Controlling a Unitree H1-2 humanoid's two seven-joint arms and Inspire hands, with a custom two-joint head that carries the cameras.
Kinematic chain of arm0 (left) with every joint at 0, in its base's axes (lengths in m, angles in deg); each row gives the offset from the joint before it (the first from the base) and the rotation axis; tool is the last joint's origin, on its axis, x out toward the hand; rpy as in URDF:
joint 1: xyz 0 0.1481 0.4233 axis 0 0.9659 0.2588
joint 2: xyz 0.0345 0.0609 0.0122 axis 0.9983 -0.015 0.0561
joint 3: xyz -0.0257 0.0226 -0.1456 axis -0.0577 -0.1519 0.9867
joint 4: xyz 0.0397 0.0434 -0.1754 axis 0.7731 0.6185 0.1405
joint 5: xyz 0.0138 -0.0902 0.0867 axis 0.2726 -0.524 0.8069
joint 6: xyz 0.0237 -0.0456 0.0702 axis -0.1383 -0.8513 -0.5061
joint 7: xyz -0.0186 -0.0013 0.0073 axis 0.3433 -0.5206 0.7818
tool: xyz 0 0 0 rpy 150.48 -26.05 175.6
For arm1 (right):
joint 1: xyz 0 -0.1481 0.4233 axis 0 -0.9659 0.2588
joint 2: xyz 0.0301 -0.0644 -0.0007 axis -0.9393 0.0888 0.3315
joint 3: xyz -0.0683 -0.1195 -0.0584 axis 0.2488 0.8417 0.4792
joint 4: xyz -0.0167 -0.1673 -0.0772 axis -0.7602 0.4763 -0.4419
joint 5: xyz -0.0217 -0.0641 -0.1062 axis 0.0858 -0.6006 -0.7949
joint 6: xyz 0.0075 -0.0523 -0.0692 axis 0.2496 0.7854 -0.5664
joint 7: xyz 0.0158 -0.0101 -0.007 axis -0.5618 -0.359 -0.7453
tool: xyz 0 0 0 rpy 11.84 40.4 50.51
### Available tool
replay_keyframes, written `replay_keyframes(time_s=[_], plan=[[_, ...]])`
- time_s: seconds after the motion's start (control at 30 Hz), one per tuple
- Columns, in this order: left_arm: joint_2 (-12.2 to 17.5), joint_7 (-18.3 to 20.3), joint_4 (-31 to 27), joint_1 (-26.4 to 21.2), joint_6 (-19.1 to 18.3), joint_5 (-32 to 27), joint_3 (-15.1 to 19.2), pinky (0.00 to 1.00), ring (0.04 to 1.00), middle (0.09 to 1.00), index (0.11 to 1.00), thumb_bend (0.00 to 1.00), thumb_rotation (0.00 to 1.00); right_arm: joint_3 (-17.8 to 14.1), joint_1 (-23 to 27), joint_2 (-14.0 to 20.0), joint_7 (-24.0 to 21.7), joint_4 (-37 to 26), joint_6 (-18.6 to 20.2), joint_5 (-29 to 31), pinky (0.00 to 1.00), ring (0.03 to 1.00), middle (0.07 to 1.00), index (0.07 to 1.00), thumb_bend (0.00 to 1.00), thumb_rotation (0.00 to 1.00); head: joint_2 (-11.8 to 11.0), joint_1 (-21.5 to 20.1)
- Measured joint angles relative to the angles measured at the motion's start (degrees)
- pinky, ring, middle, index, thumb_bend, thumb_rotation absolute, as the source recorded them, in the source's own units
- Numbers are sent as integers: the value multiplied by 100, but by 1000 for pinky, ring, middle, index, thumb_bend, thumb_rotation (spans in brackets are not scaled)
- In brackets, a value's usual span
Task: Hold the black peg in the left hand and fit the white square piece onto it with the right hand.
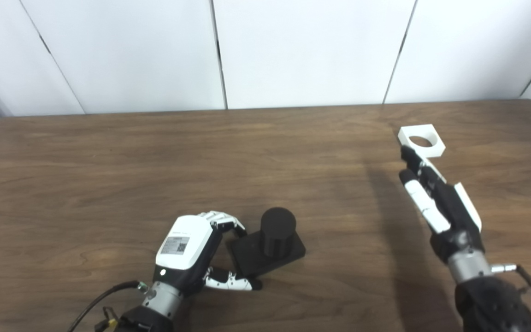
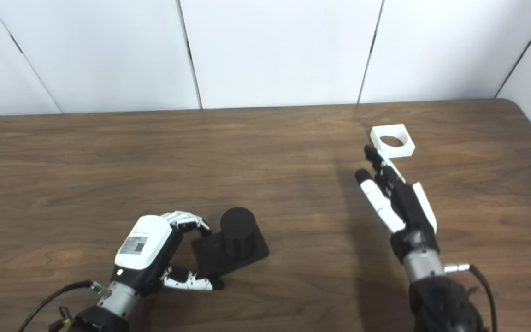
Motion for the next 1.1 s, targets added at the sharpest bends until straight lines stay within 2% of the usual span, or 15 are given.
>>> replay_keyframes(time_s=[0.13,0.23,0.3,0.37,0.43,0.5,0.6,0.67,0.77,0.93,1.1], plan=[[35,-90,43,-13,47,-1,26,680,740,692,487,520,46,13,345,635,-317,-25,295,-395,895,931,922,862,529,461,-53,-184],[86,-126,55,-11,70,-1,33,678,742,693,487,520,46,5,790,1208,-676,44,330,-975,911,931,905,838,616,370,-35,-281],[108,-128,58,-13,75,-11,39,679,744,694,487,520,46,7,1141,1472,-914,227,331,-1432,921,936,903,837,674,323,-35,-325],[107,-131,57,-8,82,-56,57,670,744,693,487,519,46,65,1446,1679,-1244,441,330,-1858,886,934,911,845,739,281,-27,-430],[107,-132,57,-14,83,-92,81,662,744,695,487,520,46,153,1726,1817,-1590,739,328,-2281,862,932,911,844,798,257,-35,-510],[107,-135,57,-17,85,-113,97,667,742,695,487,520,46,194,1903,1845,-1858,954,329,-2655,886,953,916,841,846,230,-35,-510],[128,-161,85,-7,139,-124,118,798,742,687,487,520,46,330,2208,1931,-2140,1471,331,-3075,930,989,928,837,903,200,-35,-501],[162,-272,156,27,241,-125,124,868,745,686,486,521,47,493,2392,2132,-2288,1777,332,-3295,980,998,943,841,911,186,-27,-501],[165,-364,201,42,257,-128,129,981,775,707,486,521,48,662,2652,2416,-2498,2032,330,-3519,998,1000,964,848,910,154,-26,-501],[203,-365,234,40,250,-116,126,1000,833,747,486,522,50,1119,3056,2792,-2740,2520,284,-3804,1000,1000,979,853,920,171,-26,-501],[211,-363,242,30,239,-110,121,1000,843,753,486,522,50,1506,3347,2964,-2953,2884,203,-4019,1000,1000,988,852,930,158,-26,-475]])
